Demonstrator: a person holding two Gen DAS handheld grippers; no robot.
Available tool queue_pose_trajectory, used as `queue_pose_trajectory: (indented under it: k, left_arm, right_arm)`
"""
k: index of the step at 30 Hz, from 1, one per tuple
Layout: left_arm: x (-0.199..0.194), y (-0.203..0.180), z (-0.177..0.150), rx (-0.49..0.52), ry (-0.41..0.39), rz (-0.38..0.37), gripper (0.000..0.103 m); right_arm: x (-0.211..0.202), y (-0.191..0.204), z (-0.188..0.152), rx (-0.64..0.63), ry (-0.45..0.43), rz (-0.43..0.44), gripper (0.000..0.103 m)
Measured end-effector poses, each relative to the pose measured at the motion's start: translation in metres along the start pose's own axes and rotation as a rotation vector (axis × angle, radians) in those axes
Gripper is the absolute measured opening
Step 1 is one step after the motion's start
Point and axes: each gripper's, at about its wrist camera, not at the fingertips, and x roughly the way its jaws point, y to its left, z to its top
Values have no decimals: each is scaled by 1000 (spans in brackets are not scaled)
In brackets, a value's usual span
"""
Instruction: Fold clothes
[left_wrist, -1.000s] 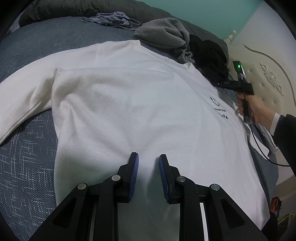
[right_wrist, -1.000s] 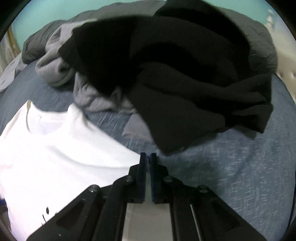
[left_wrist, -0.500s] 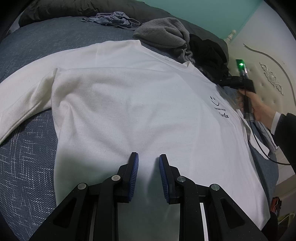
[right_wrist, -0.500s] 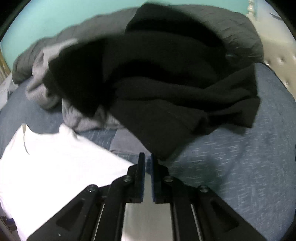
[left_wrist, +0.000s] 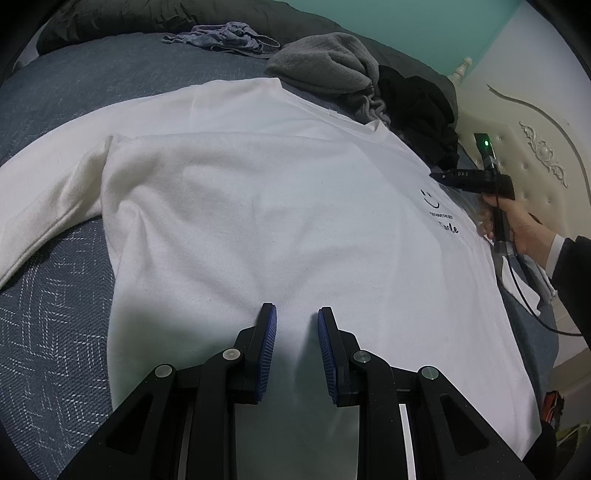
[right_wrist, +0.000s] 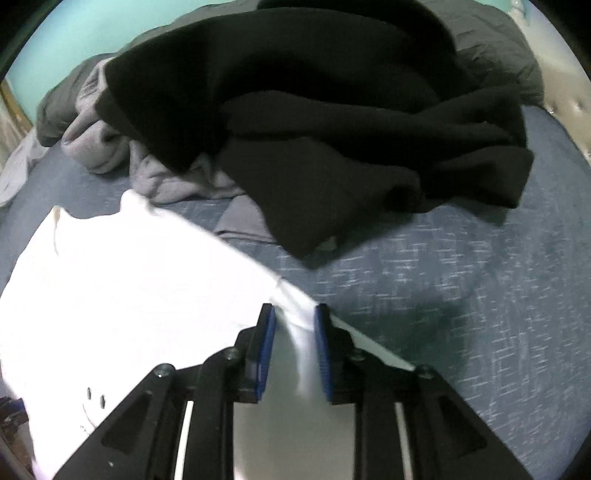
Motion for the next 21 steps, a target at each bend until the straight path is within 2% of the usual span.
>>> queue_pose_trajectory:
  k: [2,5,9,12,16,18,21]
  left_arm:
    - [1,0,1,0,2,0,25]
    - [1,0,2,-4,4,-4,25]
    - [1,-2,1,5,6,5,25]
    - [0,-3,1,14,8,15,25]
    - [-2,-3,1,16,13,21,25]
    - [-1,-3,2,14,15,23,25]
    - [-1,-2,3,8,17,19,25]
  right_arm:
    - [-15,-12,4,49,-53,-24,19]
    - [-54,-43,-1,130,-114,-3,20]
    - [-104,-83,-28,165,-120,-2,22]
    - [-142,-120,-67,206,-100,-4,24]
    - [-200,-162,-137,246,-68,-57,29]
    - [-214,-185,-172,281,-53,-77,30]
    - [-212,-201,-208,340,-34,-96,30]
